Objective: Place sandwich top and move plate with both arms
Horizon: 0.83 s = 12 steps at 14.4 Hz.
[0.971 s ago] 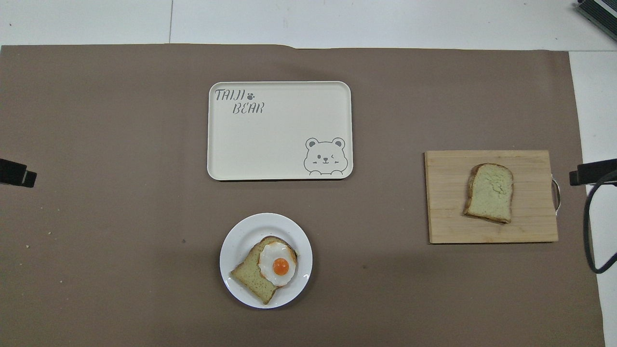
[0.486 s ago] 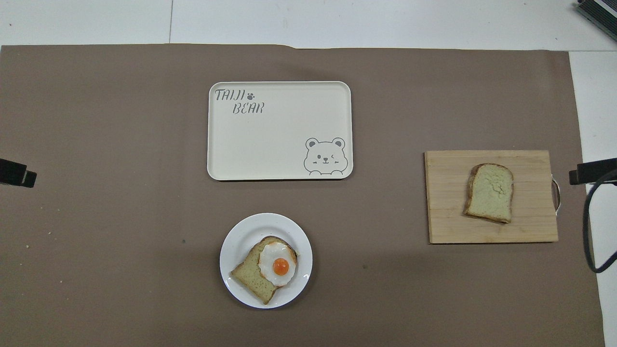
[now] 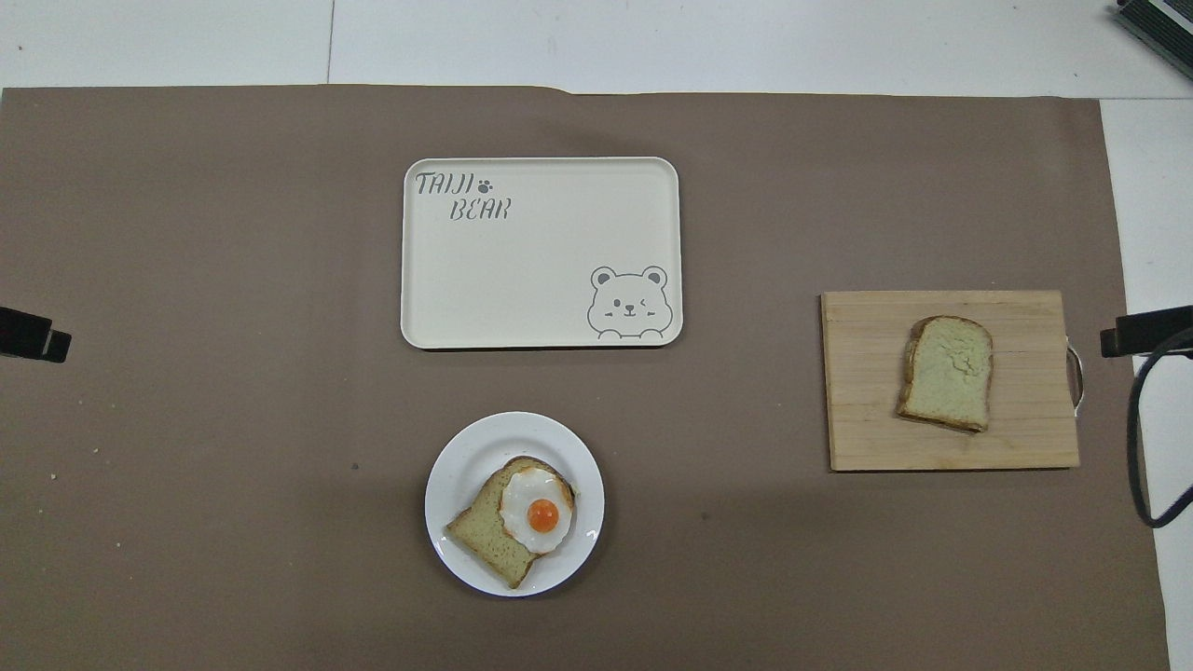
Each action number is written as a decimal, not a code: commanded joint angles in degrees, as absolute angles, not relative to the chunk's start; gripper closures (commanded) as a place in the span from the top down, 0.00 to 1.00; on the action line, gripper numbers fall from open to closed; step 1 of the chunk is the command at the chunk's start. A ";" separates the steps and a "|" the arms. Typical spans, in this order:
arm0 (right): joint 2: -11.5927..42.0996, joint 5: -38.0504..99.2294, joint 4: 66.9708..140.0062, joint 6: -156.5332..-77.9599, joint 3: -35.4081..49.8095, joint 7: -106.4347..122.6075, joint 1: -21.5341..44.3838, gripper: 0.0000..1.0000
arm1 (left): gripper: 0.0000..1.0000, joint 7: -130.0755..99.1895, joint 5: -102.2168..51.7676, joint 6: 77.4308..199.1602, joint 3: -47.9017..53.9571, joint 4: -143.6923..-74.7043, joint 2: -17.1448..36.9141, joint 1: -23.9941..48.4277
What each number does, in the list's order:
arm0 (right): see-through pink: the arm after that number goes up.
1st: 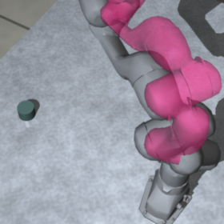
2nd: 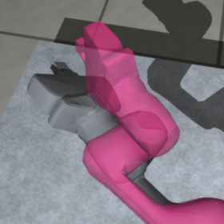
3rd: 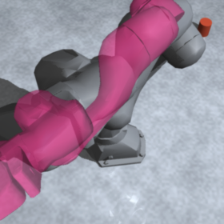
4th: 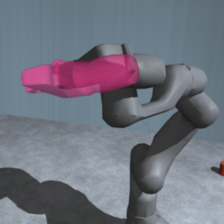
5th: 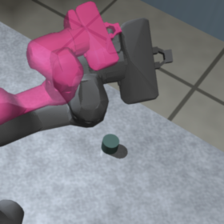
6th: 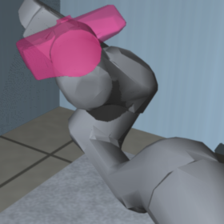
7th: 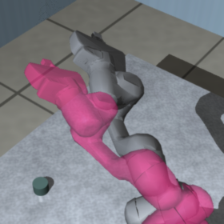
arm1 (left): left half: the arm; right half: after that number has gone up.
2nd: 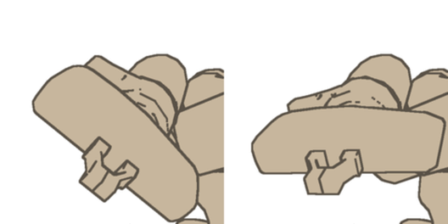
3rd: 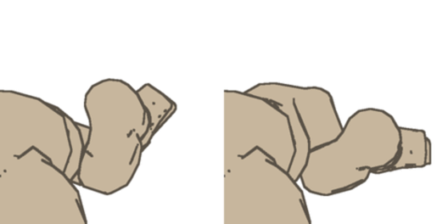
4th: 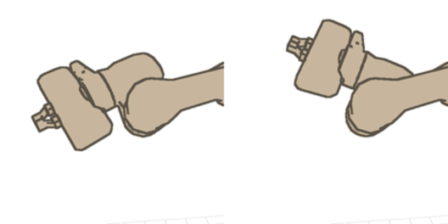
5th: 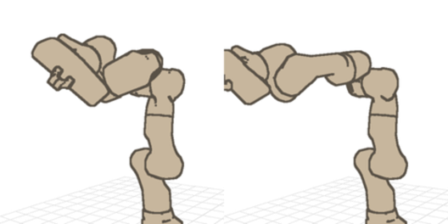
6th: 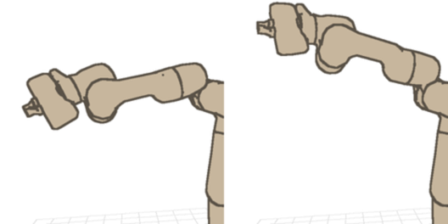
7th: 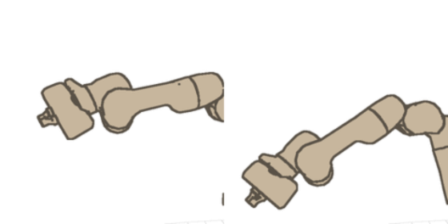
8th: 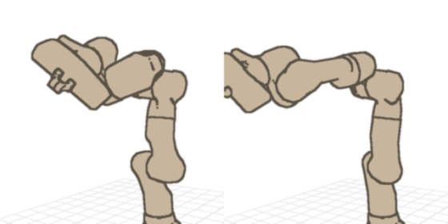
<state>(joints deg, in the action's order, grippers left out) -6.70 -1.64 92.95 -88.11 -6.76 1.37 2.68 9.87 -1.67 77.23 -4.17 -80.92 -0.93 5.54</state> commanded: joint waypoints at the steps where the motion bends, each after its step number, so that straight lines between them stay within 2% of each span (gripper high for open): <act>1: -7.91 -1.76 94.57 -89.38 -6.59 2.81 2.55 1.00 | 1.00 10.46 -1.23 77.26 -4.04 -82.53 -2.37 5.36; 12: -7.38 -1.76 94.48 -92.37 -6.59 2.55 3.52 1.00 | 1.00 10.46 -1.23 77.26 -4.13 -82.53 -2.37 5.36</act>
